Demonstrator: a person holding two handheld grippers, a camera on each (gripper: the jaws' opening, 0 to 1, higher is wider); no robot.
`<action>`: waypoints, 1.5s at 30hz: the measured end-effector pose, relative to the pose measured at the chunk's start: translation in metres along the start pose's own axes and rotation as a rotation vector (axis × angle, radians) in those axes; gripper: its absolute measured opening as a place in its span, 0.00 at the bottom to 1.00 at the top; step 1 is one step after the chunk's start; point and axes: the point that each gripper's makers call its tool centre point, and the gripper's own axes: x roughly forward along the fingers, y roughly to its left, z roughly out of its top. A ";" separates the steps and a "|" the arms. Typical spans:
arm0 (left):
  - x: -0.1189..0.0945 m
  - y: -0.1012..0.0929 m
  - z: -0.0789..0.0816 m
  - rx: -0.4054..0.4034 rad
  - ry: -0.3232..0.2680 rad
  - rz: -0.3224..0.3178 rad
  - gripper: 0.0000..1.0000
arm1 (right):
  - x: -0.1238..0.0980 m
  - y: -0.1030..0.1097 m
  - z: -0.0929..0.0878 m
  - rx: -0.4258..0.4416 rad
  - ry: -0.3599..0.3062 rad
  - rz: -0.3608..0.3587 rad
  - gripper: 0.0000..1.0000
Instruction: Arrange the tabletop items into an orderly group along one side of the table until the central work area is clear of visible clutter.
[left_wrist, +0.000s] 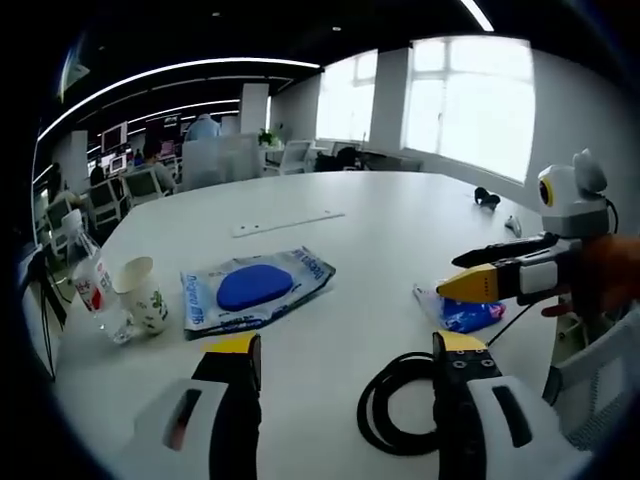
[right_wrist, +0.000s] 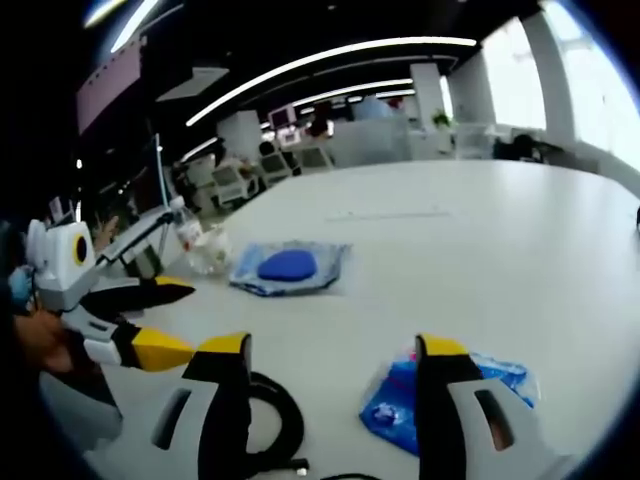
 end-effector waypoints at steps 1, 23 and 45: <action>0.001 -0.004 -0.001 0.005 0.000 -0.006 0.69 | -0.002 -0.001 -0.001 -0.001 0.000 -0.003 0.63; 0.019 -0.057 -0.007 0.030 0.017 -0.115 0.77 | -0.046 -0.042 -0.027 0.031 0.003 -0.102 0.68; 0.049 -0.093 -0.013 0.056 0.063 -0.189 0.82 | -0.072 -0.076 -0.044 0.073 0.017 -0.169 0.70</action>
